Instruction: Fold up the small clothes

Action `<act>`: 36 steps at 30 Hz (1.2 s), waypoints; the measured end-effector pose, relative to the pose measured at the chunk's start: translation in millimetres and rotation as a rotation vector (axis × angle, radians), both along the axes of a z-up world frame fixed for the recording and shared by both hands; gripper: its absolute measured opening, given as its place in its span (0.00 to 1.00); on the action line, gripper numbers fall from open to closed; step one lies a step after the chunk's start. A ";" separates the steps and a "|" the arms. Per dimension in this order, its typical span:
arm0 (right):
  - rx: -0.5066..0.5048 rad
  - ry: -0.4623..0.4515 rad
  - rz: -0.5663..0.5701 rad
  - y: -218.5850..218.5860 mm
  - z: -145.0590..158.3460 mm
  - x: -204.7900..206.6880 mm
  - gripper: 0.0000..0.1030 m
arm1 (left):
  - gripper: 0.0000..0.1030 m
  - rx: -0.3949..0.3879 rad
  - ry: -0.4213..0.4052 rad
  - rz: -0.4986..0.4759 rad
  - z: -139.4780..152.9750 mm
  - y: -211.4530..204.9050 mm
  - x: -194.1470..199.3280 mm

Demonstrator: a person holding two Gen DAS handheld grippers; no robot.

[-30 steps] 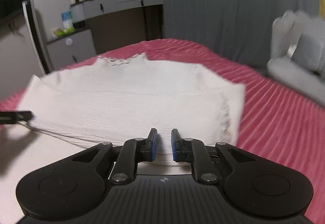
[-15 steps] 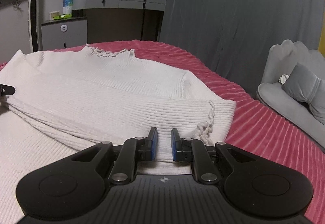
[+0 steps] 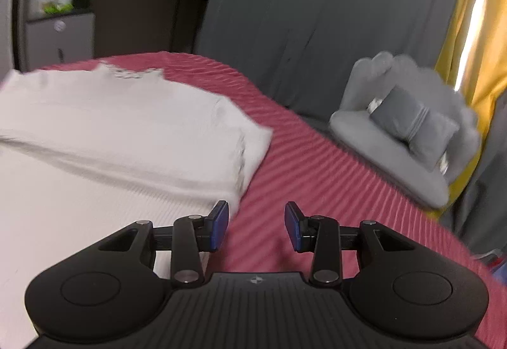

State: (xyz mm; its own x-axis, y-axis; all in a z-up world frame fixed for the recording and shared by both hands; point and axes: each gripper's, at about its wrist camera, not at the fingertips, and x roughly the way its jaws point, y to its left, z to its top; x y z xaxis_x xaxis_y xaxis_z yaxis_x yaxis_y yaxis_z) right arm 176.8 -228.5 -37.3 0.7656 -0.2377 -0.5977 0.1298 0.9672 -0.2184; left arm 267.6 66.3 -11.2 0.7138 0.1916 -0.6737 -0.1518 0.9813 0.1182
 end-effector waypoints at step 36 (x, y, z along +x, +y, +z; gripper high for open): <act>0.544 0.281 0.084 -12.2 -25.7 -179.2 0.32 | 0.56 -0.326 0.335 -0.171 -65.6 43.1 -190.8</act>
State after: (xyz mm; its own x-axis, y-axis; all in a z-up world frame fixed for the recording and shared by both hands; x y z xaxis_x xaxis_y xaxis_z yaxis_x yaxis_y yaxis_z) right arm -2.3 -240.7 -63.0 0.5638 0.2121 -0.7982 0.0573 0.9541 0.2940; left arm 76.7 109.4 -76.8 0.4509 -0.1684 -0.8765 0.0088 0.9828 -0.1844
